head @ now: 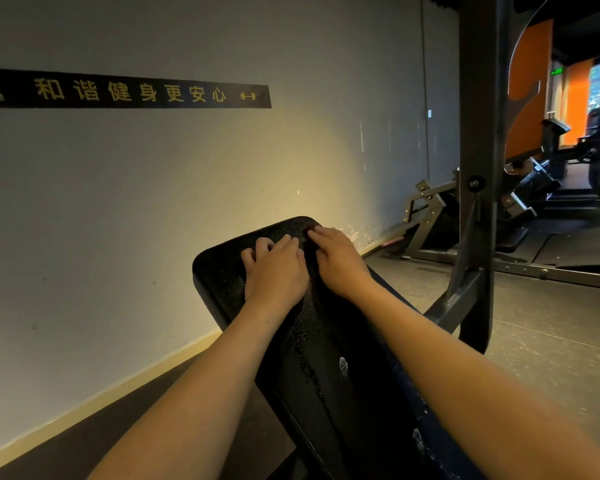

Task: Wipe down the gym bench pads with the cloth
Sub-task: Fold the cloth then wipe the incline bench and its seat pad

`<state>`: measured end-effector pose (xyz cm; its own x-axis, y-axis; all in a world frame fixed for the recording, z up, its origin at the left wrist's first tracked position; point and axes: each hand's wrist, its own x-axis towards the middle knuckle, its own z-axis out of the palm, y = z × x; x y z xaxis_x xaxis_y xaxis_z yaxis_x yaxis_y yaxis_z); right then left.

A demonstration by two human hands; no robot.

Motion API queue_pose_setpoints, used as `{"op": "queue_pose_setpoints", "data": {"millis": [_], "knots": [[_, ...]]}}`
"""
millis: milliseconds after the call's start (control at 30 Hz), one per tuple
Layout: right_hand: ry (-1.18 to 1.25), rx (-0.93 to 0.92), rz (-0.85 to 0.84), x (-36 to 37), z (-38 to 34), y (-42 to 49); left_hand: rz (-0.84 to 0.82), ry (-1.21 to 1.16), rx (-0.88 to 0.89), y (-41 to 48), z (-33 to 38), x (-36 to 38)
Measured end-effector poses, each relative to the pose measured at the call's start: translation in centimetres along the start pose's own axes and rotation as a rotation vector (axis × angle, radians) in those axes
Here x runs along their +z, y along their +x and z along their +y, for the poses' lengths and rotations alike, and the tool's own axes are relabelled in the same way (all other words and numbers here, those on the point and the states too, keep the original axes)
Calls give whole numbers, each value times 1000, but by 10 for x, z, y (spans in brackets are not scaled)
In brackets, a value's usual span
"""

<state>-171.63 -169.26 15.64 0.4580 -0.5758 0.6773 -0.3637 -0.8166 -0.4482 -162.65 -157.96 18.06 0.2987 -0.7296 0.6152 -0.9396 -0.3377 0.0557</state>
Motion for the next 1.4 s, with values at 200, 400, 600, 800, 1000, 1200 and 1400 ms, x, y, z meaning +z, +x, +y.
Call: {"op": "queue_pose_setpoints", "data": {"millis": [200,400,600,800,1000,1200,1400], "knots": [[33,92,26,5,-3,9,41,-26,-19,-1,5,4],[103,-108,-2,-1,-12,-12,66,-294,-107,-3,8,-7],[58,163,56,0,14,15,35,-280,-91,-12,12,-16],[111,-37,-7,1,-8,-36,33,-198,5,-6,9,-8],[38,271,59,-11,5,-23,-26,-63,105,-29,5,-3],[36,89,18,-7,-20,-72,29,-4,122,-45,6,-1],[-29,260,45,-19,0,-66,106,-30,10,-69,-3,-7]]}}
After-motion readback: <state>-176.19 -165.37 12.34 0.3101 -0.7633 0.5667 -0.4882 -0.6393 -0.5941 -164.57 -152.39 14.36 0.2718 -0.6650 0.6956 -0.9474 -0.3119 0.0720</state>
